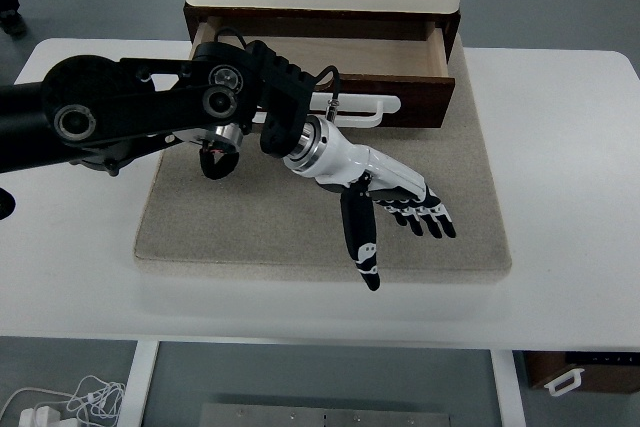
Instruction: Close the drawer under the combination cabinet
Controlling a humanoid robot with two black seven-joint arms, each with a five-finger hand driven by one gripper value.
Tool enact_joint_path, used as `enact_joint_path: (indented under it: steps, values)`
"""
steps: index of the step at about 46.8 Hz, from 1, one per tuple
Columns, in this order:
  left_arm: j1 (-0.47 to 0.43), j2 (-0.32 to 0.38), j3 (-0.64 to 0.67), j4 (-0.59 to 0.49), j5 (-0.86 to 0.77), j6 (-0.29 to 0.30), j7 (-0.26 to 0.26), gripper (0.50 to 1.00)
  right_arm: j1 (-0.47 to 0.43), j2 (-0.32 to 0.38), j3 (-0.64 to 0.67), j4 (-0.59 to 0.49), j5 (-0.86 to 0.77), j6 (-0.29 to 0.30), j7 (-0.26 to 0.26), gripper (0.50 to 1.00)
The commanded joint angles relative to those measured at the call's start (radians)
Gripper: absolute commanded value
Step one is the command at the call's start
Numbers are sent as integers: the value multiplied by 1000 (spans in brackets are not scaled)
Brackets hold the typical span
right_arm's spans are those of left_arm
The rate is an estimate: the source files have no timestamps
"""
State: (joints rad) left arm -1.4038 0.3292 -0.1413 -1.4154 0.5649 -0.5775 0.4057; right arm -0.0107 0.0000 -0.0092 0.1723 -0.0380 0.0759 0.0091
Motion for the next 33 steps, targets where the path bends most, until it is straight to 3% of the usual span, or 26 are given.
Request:
enact_joint_path:
  steps: [1,12,33]
  values:
    - [-9,10,0,3,0,-21,48,1000,0,0,0,-1,0,-1,0,952]
    - [-15,5,2,56,-2,-33,162,1000,0,0,0,-1,0,1,0,952]
    - [-44,-1,14,138,18,-33,165,1000,0,0,0,-1,0,1,0,952]
